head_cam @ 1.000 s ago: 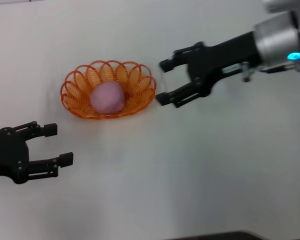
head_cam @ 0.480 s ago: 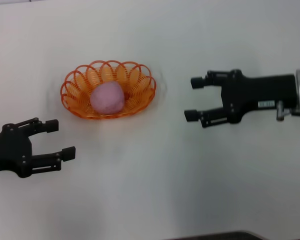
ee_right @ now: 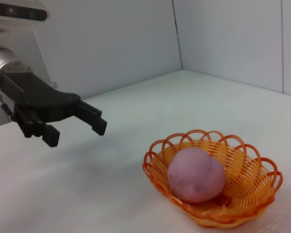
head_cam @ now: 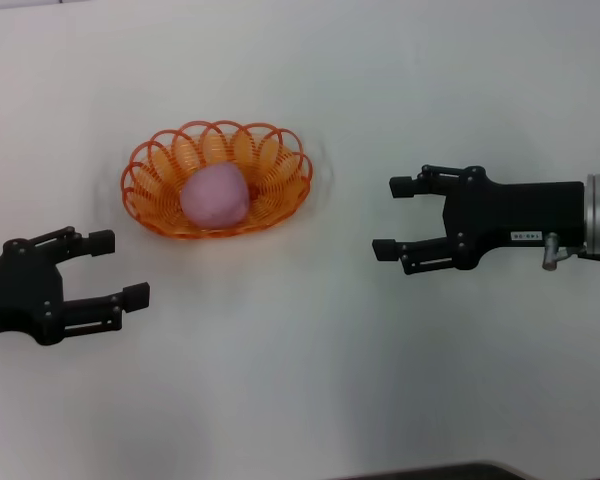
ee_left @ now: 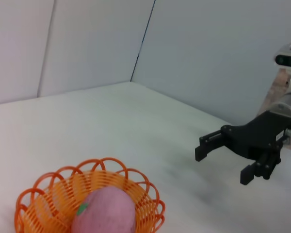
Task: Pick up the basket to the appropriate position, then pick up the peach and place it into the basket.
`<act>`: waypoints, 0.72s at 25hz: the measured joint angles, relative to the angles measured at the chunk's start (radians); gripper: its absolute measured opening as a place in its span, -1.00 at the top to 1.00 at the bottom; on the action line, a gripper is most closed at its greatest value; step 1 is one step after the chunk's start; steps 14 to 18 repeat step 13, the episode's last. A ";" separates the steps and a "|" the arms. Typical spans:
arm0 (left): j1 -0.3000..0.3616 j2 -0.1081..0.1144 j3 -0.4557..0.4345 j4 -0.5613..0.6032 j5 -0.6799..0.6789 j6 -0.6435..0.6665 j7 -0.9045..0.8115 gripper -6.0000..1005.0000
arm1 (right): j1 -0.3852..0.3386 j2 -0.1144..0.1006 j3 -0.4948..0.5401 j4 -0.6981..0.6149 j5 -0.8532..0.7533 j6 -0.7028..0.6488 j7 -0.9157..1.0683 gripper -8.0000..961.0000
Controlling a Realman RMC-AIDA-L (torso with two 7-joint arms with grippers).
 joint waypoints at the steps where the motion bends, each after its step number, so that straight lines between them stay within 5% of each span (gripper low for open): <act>1: 0.000 0.000 0.000 0.000 -0.002 0.000 0.000 -0.74 | 0.001 0.000 -0.001 0.002 0.000 0.001 0.000 -0.94; 18: -0.001 0.000 0.000 0.000 -0.015 -0.008 0.000 -0.74 | 0.009 0.002 -0.007 0.011 -0.001 0.021 -0.001 -0.94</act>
